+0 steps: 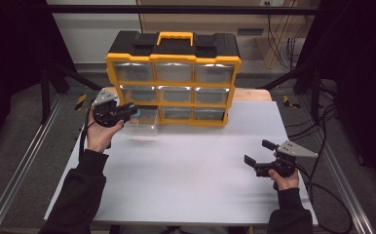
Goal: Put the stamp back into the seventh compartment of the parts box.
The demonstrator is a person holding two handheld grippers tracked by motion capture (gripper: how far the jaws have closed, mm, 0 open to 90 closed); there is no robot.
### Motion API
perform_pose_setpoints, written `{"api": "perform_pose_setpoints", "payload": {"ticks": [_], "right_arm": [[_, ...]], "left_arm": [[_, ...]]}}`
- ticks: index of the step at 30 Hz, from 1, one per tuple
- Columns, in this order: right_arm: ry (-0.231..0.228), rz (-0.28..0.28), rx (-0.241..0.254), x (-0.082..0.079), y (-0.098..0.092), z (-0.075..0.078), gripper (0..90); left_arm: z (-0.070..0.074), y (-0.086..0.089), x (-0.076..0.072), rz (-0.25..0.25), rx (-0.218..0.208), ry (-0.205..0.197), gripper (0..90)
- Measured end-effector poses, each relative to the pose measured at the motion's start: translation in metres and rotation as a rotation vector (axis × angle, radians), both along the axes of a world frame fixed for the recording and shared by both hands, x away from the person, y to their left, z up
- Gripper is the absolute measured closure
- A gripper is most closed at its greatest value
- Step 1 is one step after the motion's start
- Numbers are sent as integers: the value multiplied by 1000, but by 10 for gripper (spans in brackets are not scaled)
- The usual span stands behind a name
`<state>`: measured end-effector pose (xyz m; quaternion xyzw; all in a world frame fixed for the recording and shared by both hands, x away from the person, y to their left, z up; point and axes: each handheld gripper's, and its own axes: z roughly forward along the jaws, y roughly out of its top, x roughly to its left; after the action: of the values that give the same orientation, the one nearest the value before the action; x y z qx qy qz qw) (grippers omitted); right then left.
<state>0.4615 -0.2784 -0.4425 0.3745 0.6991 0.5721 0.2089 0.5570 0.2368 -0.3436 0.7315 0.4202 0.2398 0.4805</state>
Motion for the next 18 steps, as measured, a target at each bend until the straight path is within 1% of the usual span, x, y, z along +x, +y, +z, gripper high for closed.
{"api": "perform_pose_setpoints", "payload": {"ticks": [10, 18], "right_arm": [[0, -1, -3, 0, 0, 0, 3], [0, 0, -1, 0, 0, 0, 3]], "left_arm": [[-6, 1, 10, 13, 20, 10, 725], [-12, 3, 17, 28, 30, 26, 725]]}}
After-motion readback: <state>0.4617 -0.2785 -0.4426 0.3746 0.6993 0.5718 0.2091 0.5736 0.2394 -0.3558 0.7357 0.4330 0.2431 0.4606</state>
